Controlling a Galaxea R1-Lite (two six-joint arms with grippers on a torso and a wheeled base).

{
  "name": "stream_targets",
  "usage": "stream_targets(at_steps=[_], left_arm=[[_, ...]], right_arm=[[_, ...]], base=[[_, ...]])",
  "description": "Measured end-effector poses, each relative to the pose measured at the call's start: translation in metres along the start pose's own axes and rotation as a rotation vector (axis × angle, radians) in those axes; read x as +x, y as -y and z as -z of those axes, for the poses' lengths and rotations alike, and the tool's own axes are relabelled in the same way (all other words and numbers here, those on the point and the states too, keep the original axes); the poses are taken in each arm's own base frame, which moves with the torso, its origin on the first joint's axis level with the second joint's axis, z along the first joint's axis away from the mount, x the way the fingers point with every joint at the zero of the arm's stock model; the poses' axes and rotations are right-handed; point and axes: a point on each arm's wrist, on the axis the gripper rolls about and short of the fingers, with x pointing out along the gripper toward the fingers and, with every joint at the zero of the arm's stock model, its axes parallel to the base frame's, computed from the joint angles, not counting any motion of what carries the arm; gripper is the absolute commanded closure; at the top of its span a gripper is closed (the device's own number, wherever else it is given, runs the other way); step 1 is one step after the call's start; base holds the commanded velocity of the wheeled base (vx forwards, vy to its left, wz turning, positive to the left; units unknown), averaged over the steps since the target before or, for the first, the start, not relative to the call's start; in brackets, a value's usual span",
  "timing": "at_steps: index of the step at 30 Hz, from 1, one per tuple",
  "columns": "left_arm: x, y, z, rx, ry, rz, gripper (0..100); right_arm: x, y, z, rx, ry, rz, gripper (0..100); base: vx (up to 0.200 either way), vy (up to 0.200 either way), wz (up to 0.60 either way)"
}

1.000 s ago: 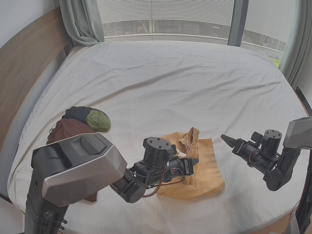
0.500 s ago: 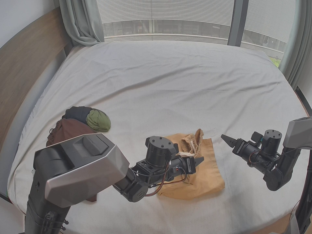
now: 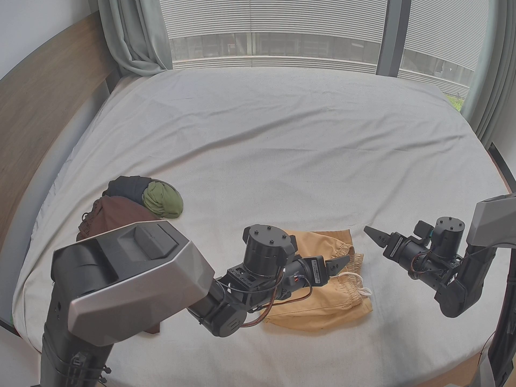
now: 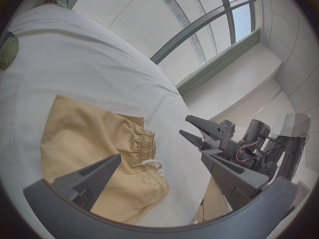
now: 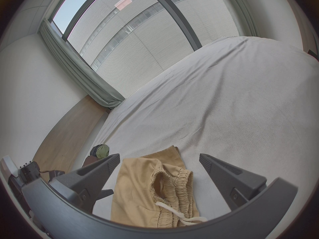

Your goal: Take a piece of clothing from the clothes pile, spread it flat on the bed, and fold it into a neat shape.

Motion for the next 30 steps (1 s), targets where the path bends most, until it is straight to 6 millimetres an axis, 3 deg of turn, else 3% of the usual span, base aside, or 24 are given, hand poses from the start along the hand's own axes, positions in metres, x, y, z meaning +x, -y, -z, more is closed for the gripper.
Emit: stream_targets(at_steps=[6,13,22,30], left_arm=[[-0.015,-0.011,-0.004,-0.006,-0.008,-0.043,0],[-0.046,-0.034,-0.013,0.022,-0.009,-0.124,0],[-0.095,-0.069,-0.031,0.047,0.143,-0.162,0],[-0.140,-0.084,-0.023,0.034,0.190,-0.185,0]], right_arm=[[-0.001,0.001,0.007,0.002,-0.030,0.003,0],[0.000,0.002,0.016,0.002,-0.066,0.011,0],[0.004,0.004,0.030,0.002,-0.112,0.015,0],[0.008,0.000,0.040,-0.004,-0.144,0.001,0]], base=[[0.000,0.000,0.00],[0.000,0.000,0.00],[0.000,0.000,0.00],[0.000,0.000,0.00]])
